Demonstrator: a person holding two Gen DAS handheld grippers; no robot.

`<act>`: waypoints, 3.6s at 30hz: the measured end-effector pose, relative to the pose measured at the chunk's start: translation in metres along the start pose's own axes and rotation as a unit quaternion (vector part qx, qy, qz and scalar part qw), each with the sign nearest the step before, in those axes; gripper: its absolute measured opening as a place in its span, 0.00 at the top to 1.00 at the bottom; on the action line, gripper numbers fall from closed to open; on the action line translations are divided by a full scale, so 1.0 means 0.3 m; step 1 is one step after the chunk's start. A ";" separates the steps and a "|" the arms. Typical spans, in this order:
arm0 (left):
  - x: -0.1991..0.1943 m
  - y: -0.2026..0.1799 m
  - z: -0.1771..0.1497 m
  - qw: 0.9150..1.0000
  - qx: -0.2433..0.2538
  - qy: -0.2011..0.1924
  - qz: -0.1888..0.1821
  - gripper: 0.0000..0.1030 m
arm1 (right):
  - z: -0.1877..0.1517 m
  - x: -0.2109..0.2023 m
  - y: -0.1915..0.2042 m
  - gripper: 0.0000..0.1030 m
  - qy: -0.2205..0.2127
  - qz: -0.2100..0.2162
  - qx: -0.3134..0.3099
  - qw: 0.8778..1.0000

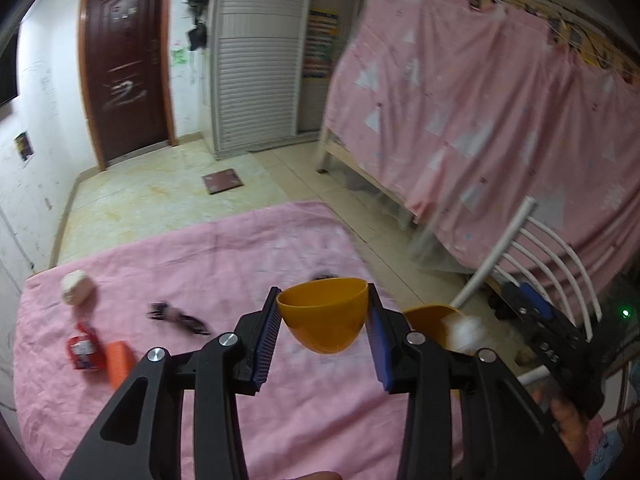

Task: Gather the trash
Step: 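Carry the yellow cup and white tissue to the yellow bin and open both tools, then move both open tools back over the bed, then grasp the red Hello Kitty packet with the left tool while the right tool grasps the orange box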

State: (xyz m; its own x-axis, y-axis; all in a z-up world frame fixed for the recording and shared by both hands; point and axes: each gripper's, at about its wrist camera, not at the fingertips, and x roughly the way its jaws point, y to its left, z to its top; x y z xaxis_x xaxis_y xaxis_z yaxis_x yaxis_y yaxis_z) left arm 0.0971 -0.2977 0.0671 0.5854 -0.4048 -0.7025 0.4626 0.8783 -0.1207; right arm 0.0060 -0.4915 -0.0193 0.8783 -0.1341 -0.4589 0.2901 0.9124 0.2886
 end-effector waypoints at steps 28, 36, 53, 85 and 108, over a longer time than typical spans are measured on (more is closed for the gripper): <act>0.189 -0.494 -0.052 0.986 0.110 0.068 -0.102 0.45 | 0.051 -0.144 -0.234 0.31 -0.068 0.001 0.081 0.994; 0.162 -0.416 -0.039 0.989 0.092 0.060 -0.095 0.45 | 0.056 -0.135 -0.168 0.30 -0.067 0.011 0.060 0.996; 0.021 0.065 0.023 1.000 0.000 0.014 -0.024 0.44 | -0.011 -0.021 0.251 0.21 -0.009 0.084 -0.050 0.995; 0.026 0.834 -0.166 0.977 -0.166 0.061 0.118 0.44 | -0.228 0.125 0.949 0.17 0.101 0.196 -0.221 0.950; 0.120 0.938 -0.208 0.971 -0.196 0.080 0.109 0.75 | -0.357 0.272 1.190 0.17 0.184 0.211 -0.290 0.915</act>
State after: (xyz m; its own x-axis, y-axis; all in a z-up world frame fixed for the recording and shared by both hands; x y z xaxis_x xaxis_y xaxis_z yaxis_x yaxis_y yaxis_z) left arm 0.2067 -0.0493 -0.0360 0.5149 -0.1803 -0.8381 0.0312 0.9809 -0.1918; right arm 0.1405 -0.1353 -0.0438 0.6478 0.3191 -0.6917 -0.3891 0.9192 0.0597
